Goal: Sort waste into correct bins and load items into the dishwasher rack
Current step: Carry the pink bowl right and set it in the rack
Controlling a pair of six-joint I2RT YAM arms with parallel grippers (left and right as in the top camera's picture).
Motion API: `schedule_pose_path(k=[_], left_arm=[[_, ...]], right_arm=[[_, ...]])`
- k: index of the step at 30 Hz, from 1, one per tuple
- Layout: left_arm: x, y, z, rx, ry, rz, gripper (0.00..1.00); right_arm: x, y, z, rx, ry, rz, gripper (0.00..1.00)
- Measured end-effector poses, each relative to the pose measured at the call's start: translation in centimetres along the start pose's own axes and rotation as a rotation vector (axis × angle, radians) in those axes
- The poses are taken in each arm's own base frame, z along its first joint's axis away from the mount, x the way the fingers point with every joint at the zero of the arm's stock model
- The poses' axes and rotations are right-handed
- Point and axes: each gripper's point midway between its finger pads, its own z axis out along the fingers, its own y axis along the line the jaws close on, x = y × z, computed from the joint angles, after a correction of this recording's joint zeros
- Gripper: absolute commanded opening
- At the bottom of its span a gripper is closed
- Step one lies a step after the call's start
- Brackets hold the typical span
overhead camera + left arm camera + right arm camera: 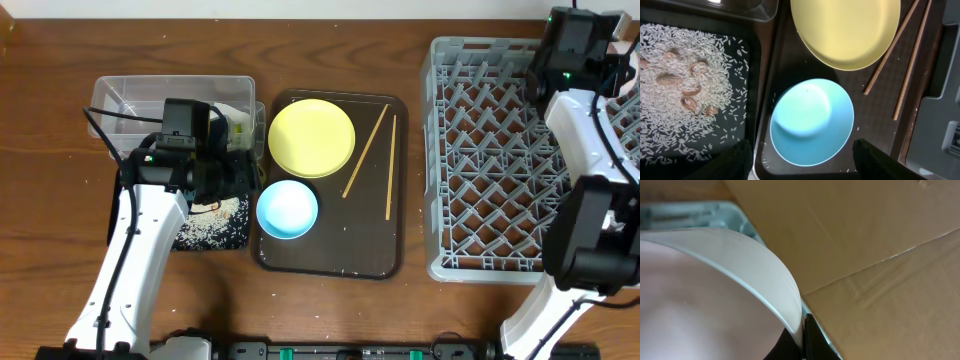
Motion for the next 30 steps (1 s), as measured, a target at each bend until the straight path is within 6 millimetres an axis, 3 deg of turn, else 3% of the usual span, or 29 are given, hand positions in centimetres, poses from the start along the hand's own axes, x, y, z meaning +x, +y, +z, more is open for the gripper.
schedule_pose_path(k=[12,20,30], left_arm=[[0.1,0.0,0.0,-0.001,0.002,-0.001,0.68],[0.2,0.1,0.0,-0.002,0.006,-0.002,0.68],[0.2,0.1,0.0,-0.002,0.007,-0.002,0.68]], right_arm=[[1.9,2.4,1.2,0.015,0.039,-0.069,0.01],[2.4,2.2,1.4,0.059,0.054,-0.082,0.01],[3.3,2.8,0.0,0.057,0.076,-0.143,0.02]])
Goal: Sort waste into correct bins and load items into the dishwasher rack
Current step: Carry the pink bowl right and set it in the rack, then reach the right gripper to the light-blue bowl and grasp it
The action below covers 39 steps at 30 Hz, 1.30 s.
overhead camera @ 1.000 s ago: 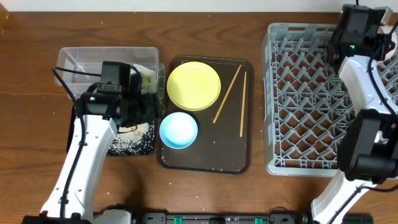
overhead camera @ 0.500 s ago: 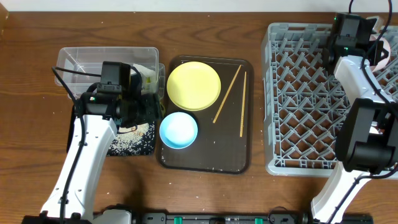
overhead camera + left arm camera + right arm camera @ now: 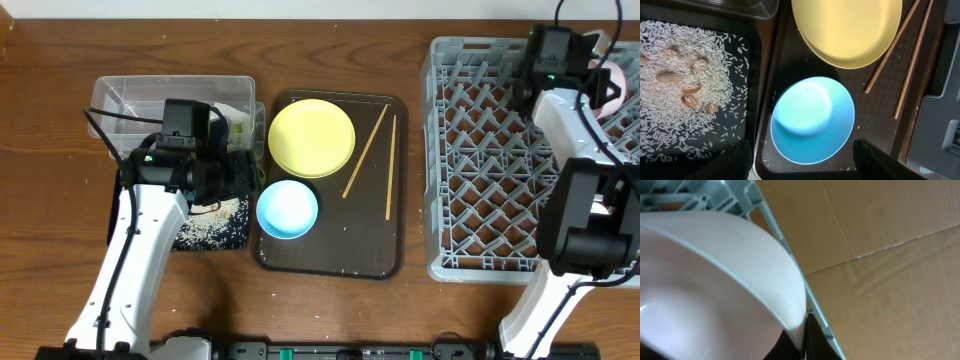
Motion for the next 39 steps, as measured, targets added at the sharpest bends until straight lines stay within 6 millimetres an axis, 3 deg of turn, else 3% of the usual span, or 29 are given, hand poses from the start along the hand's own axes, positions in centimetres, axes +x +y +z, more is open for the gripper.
schedule_pose_path(k=[3,13,20,24,29,33,39], left_arm=[[0.0,0.0,0.0,0.000,0.000,0.000,0.68],[0.0,0.0,0.0,0.000,0.001,0.000,0.68],[0.0,0.0,0.0,0.000,0.001,0.000,0.68],[0.0,0.0,0.0,-0.001,0.001,0.000,0.68],[0.0,0.0,0.0,0.000,0.001,0.000,0.68],[0.0,0.0,0.0,0.000,0.001,0.000,0.68],[0.0,0.0,0.0,0.000,0.001,0.000,0.68]], right_arm=[[0.8,0.5,-1.0,-0.004,0.013,-0.029,0.16],[5.5,6.4,-4.0,-0.333,0.133,-0.117,0.23],[6.2,7.2,-4.5,-0.398,0.169,-0.096,0.32],[6.0,7.0,-5.0,-0.440,0.173,-0.070,0.41],[4.9,6.9,-7.1,-0.590,0.161,-0.002,0.55],[2.5,5.0,-10.4,-0.768,0.104,0.106,0.69],[-0.1,3.4,-16.3,-1.091,0.022,0.201,0.70]])
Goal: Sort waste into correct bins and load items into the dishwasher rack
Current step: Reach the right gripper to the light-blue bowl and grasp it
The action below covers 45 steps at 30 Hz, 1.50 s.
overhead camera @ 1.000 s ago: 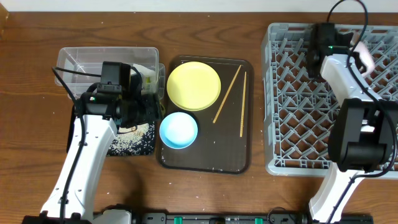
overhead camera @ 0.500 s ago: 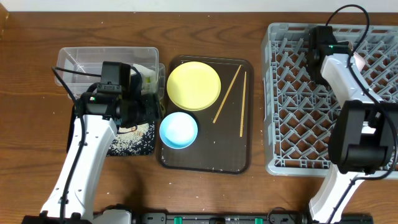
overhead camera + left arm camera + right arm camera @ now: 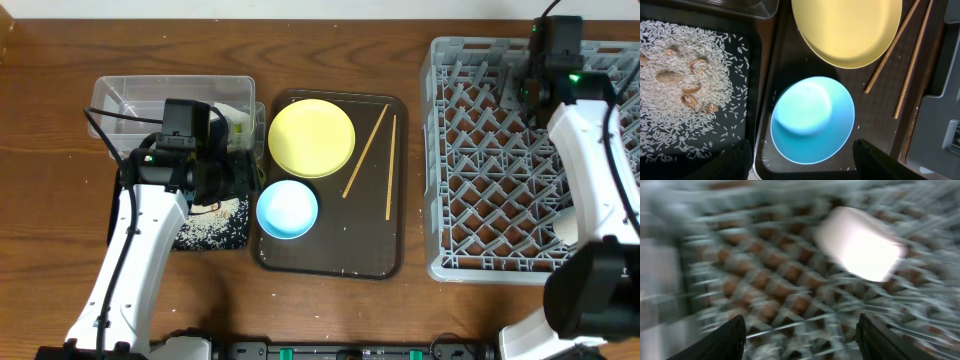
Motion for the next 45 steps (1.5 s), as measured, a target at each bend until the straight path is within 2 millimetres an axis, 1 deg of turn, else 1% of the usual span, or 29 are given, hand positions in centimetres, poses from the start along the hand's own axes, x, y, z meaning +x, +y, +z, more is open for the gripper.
schedule_pose_path(k=[4,6,8,12,15,18,21,22,24,26,29,31,33,35,38,42,45], left_arm=[[0.0,0.0,0.0,0.000,0.000,0.000,0.68],[0.0,0.0,0.0,0.000,-0.001,0.000,0.68],[0.0,0.0,0.0,0.000,0.000,0.000,0.68],[0.0,0.0,0.0,0.000,0.000,0.000,0.68],[0.0,0.0,0.0,0.000,0.000,0.000,0.68],[0.0,0.0,0.0,0.000,0.000,0.000,0.68],[0.0,0.0,0.0,0.000,0.000,0.000,0.68],[0.0,0.0,0.0,0.000,0.000,0.000,0.68],[0.0,0.0,0.0,0.000,0.000,0.000,0.68],[0.0,0.0,0.0,-0.002,0.000,0.000,0.68],[0.3,1.0,0.0,-0.053,0.006,-0.012,0.68],[0.6,2.2,-0.1,-0.120,0.012,-0.037,0.68],[0.8,3.4,-0.3,-0.188,0.011,-0.059,0.68],[0.8,4.3,-0.5,-0.242,0.002,-0.079,0.68],[0.5,5.6,-0.9,-0.300,-0.020,-0.116,0.68],[0.1,7.1,-1.4,-0.342,-0.042,-0.168,0.68],[0.0,7.9,-1.7,-0.362,-0.049,-0.192,0.68]], right_arm=[[0.8,4.2,-0.5,-0.205,0.035,-0.015,0.70],[1.4,6.8,-0.9,-0.293,0.053,-0.044,0.71],[2.1,9.4,-1.5,-0.361,0.069,-0.079,0.72],[3.7,13.7,-2.9,-0.456,0.092,-0.151,0.72],[4.7,16.4,-3.8,-0.504,0.099,-0.202,0.72],[5.6,18.5,-4.3,-0.536,0.102,-0.244,0.72],[7.2,20.9,-3.8,-0.558,0.129,-0.291,0.71],[7.8,21.4,-3.5,-0.559,0.142,-0.302,0.71],[9.6,22.9,-2.6,-0.563,0.188,-0.333,0.71],[11.2,23.9,-1.9,-0.562,0.227,-0.355,0.71],[14.0,25.0,-1.2,-0.554,0.303,-0.387,0.71],[15.8,25.7,-1.3,-0.552,0.345,-0.414,0.71],[17.5,26.8,-2.0,-0.559,0.374,-0.451,0.71],[18.7,27.6,-2.5,-0.566,0.392,-0.480,0.71],[21.2,29.3,-3.2,-0.581,0.424,-0.541,0.70],[24.1,30.8,-3.7,-0.591,0.463,-0.604,0.65],[25.8,31.7,-4.0,-0.587,0.484,-0.632,0.59]])
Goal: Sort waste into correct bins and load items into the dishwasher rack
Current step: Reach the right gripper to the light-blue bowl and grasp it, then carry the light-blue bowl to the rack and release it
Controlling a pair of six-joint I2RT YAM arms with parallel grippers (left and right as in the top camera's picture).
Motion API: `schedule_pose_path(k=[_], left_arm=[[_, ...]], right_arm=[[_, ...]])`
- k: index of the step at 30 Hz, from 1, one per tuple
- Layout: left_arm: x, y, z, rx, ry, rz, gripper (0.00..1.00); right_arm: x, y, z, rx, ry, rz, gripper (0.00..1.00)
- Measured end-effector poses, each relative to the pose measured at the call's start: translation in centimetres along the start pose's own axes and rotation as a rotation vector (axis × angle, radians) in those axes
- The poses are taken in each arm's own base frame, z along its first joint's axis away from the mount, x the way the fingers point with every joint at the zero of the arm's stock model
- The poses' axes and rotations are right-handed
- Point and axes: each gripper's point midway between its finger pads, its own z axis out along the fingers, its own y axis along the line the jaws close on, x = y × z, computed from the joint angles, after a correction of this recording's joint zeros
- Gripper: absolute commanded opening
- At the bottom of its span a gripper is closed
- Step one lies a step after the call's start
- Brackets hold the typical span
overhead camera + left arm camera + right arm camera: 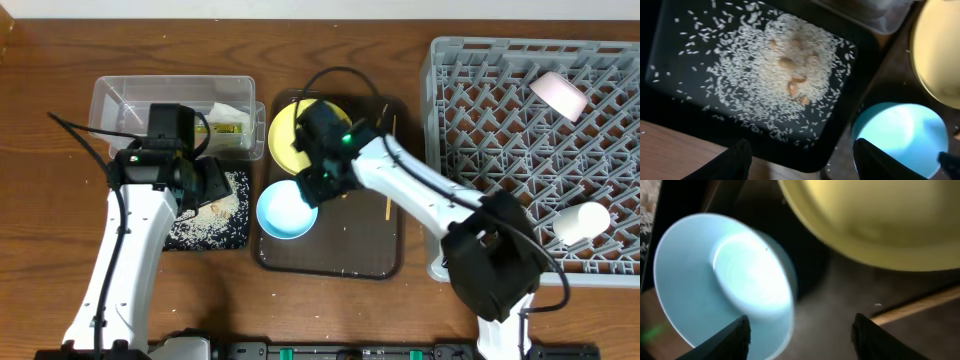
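Observation:
A light blue bowl and a yellow plate sit on the brown tray with two chopsticks. My right gripper hangs open just over the bowl's right rim, nothing between its fingers. My left gripper is open above the black tray of rice and nut shells. A pink bowl and a white cup lie in the grey dishwasher rack.
A clear plastic bin with a wrapper in it stands behind the black tray. My right arm stretches from the front right across the rack's corner and the brown tray. The blue bowl shows beside the rice tray.
My right gripper has gone from the back of the rack to just above the blue bowl on the brown tray. My left gripper has shifted left, from over the blue bowl to over the rice tray.
My right gripper was shut on the pink bowl at the rack's far right corner, and still held it a second later. Then it was open above the rack with the bowl lying there. Now it is open at the blue bowl, while my left gripper has moved off leftward.

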Motion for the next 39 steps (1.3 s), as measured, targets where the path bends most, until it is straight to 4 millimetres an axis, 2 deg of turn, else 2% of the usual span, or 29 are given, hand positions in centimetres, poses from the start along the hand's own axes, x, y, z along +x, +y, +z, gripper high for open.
schedule_pose_path(k=[4,7,8,10,11,17,21,23,25,30,32,39], left_arm=[[0.0,0.2,0.0,-0.006,0.000,-0.008,0.68],[0.0,0.3,0.0,-0.007,0.003,-0.009,0.68],[0.0,0.3,0.0,-0.007,0.002,-0.009,0.68],[0.0,0.3,0.0,-0.007,0.003,-0.009,0.68],[0.0,0.3,0.0,-0.007,0.003,-0.009,0.68],[0.1,0.3,0.0,-0.009,0.006,-0.009,0.68],[0.1,0.3,0.0,-0.009,0.007,-0.009,0.68],[0.1,0.3,0.0,-0.009,0.007,-0.009,0.68],[0.2,0.3,0.0,-0.010,0.008,-0.009,0.68],[0.2,0.3,0.0,-0.011,0.008,-0.009,0.68],[0.1,0.4,0.0,-0.012,0.007,-0.009,0.68],[0.1,0.4,0.0,-0.013,0.007,-0.008,0.68]], right_arm=[[0.8,0.4,1.5,0.039,0.032,0.010,0.47],[1.1,0.2,2.3,0.067,0.045,0.027,0.27],[1.2,0.0,2.5,0.076,0.050,0.040,0.15],[1.5,-0.3,2.8,0.088,0.060,0.056,0.04],[1.6,-0.4,3.0,0.094,0.066,0.063,0.01],[1.6,-0.7,3.1,0.103,0.067,0.079,0.01],[1.0,-1.5,2.1,0.137,0.035,0.081,0.01],[0.1,-2.7,0.5,0.177,-0.016,0.092,0.01],[-1.3,-4.3,-2.2,0.230,-0.096,0.111,0.01],[-5.6,-9.5,-11.9,0.421,-0.398,0.141,0.01],[-7.2,-12.5,-16.3,0.540,-0.523,0.138,0.01],[-9.6,-20.9,-24.5,0.926,-0.683,0.105,0.01]])
